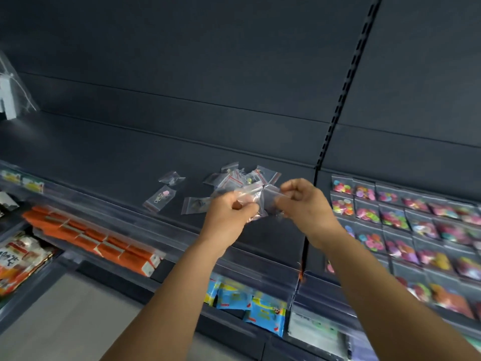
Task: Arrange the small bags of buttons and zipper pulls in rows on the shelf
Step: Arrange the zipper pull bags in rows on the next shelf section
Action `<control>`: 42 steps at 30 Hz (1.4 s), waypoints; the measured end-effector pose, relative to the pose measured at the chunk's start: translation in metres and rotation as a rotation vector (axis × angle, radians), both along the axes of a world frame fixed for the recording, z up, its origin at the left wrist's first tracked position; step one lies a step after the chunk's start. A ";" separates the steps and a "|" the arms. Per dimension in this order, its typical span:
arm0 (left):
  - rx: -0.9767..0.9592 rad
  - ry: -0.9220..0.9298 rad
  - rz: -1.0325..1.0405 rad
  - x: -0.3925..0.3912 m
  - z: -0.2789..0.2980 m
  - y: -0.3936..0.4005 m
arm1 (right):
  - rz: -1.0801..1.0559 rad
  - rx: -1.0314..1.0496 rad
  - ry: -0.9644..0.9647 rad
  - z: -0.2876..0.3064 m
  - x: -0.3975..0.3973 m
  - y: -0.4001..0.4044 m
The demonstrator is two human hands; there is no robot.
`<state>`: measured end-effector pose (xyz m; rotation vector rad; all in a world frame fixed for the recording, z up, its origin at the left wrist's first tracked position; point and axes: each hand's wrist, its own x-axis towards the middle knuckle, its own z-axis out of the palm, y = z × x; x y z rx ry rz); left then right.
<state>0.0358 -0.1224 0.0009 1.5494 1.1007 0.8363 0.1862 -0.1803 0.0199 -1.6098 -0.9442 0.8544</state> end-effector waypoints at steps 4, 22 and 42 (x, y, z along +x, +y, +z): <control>-0.011 -0.110 -0.096 0.020 0.012 -0.019 | -0.046 0.104 0.084 0.016 0.009 -0.032; 0.009 -0.142 -0.446 0.170 0.041 -0.155 | -0.437 0.227 0.007 0.028 0.116 -0.208; -0.043 -0.122 -0.579 0.376 0.046 -0.397 | -0.562 0.073 -0.011 0.023 0.303 -0.453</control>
